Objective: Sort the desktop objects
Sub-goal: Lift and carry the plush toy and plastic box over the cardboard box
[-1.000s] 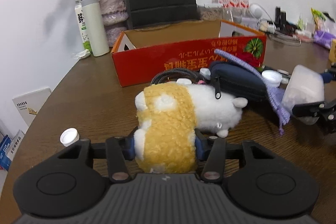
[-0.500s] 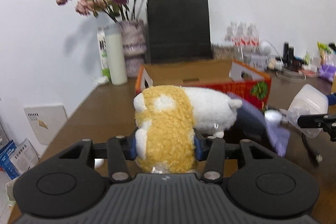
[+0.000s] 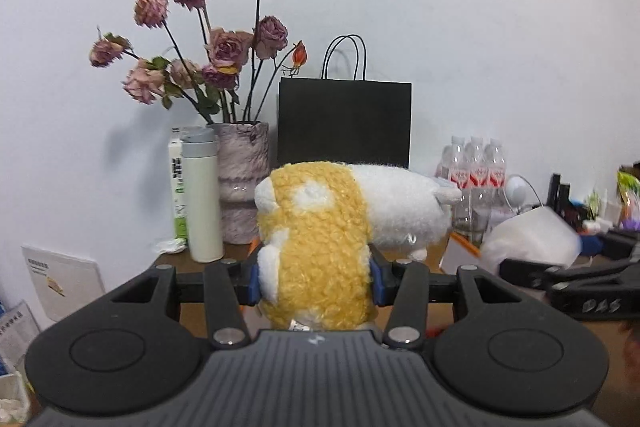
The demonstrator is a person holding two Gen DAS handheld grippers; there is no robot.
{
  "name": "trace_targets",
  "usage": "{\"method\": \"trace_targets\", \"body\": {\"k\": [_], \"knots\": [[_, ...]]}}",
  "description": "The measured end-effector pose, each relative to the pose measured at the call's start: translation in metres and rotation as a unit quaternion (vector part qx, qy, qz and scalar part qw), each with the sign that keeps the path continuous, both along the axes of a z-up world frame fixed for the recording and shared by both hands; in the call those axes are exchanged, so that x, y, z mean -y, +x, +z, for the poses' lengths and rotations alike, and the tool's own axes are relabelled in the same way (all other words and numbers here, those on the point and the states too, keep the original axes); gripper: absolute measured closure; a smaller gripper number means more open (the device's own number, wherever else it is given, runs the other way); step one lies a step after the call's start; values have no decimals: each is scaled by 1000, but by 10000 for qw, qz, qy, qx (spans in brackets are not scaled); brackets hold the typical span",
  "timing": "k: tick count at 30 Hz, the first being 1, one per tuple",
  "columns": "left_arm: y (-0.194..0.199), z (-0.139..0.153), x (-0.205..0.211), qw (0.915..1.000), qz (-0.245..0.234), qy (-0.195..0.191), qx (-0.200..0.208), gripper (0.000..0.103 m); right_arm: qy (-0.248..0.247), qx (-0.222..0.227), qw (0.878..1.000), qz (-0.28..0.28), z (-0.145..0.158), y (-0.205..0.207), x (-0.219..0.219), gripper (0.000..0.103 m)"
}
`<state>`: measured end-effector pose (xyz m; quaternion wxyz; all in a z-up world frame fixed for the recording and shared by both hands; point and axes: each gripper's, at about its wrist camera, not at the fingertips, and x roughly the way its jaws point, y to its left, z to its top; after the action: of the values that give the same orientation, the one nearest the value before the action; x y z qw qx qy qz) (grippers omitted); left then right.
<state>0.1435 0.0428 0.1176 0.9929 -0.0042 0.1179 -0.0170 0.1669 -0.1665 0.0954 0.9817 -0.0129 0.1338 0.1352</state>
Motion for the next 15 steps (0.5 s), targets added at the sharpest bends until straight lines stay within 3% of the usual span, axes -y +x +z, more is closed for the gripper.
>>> {"method": "trace_targets", "body": {"k": [5, 10, 15], "knots": [[61, -11, 10, 9996, 70, -94, -268, 55, 174, -369, 9991, -121, -4, 61, -9, 22], [112, -36, 13, 9964, 185, -212, -796, 55, 157, -828, 9963, -162, -22, 106, -15, 22], [140, -60, 13, 9926, 192, -98, -1196, 55, -97, -1254, 9917, -278, -41, 137, -22, 21]]}}
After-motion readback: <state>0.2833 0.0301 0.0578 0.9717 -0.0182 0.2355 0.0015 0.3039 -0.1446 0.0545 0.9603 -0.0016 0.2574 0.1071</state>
